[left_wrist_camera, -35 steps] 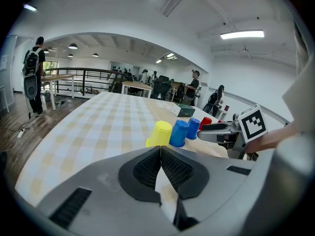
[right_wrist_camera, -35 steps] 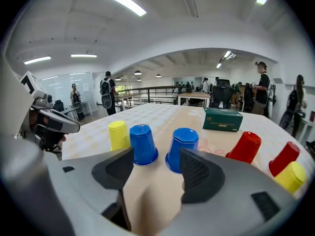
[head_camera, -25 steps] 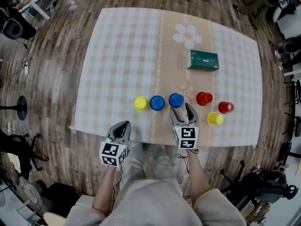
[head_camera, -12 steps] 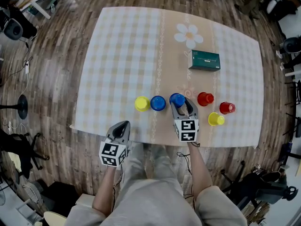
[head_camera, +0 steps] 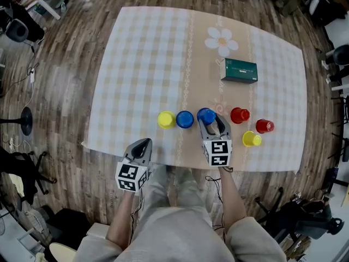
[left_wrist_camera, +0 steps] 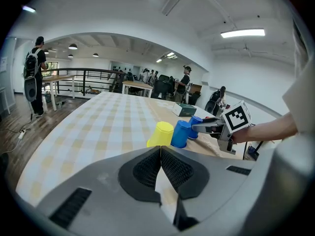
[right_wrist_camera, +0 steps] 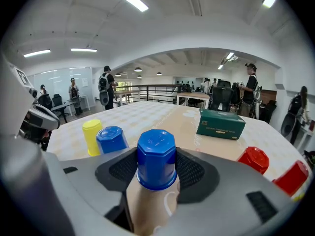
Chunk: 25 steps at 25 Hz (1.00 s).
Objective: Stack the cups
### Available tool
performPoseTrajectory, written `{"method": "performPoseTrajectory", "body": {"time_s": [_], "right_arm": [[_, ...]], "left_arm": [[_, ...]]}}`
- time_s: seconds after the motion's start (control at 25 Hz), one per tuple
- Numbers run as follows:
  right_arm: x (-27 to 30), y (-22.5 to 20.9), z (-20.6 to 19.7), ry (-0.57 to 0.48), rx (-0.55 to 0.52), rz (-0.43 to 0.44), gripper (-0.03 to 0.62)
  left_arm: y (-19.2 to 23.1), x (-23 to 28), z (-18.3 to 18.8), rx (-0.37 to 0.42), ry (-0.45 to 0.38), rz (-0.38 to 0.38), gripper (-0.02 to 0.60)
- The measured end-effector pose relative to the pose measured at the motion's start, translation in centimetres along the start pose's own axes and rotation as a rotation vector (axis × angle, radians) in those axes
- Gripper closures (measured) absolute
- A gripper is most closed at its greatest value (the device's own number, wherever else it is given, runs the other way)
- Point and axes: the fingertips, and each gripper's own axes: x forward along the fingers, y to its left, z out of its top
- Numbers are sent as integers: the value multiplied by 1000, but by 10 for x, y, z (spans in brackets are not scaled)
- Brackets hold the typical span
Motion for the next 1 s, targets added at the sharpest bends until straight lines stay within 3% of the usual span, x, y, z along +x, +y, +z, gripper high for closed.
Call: {"method": "performPoseTrajectory", "body": {"time_s": [0.88, 1.0], "right_arm": [[0, 18, -14, 13, 2, 29, 350], [-2, 18, -15, 2, 22, 44, 268]], "left_arm": [[4, 2, -5, -7, 14, 2, 569], [3, 2, -4, -4, 14, 1, 569]]}}
